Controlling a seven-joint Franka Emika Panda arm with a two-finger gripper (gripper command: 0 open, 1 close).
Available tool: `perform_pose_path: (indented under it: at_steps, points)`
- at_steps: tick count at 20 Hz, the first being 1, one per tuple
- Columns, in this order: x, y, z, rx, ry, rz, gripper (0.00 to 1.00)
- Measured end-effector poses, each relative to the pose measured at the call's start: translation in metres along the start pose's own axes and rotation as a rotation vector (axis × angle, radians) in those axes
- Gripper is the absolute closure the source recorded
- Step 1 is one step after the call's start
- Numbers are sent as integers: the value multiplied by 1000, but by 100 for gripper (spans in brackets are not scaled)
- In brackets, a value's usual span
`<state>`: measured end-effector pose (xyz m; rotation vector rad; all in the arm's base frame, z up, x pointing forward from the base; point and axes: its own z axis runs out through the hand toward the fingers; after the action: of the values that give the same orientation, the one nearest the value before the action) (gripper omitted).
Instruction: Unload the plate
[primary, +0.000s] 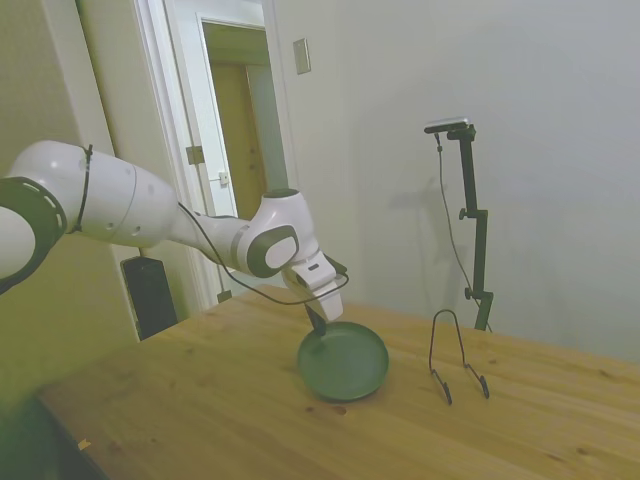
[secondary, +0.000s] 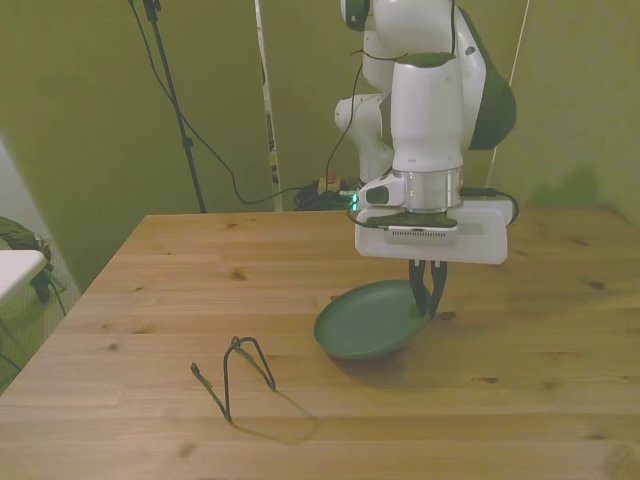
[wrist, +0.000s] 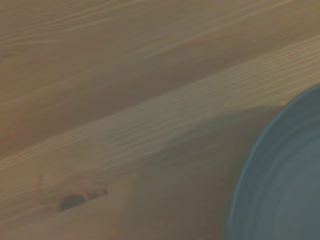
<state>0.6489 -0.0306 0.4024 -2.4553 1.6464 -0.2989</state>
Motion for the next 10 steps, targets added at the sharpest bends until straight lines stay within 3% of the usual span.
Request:
perform_pose_path:
  at_steps: [10]
  points:
    - [7, 9, 21, -31, 15, 7, 0]
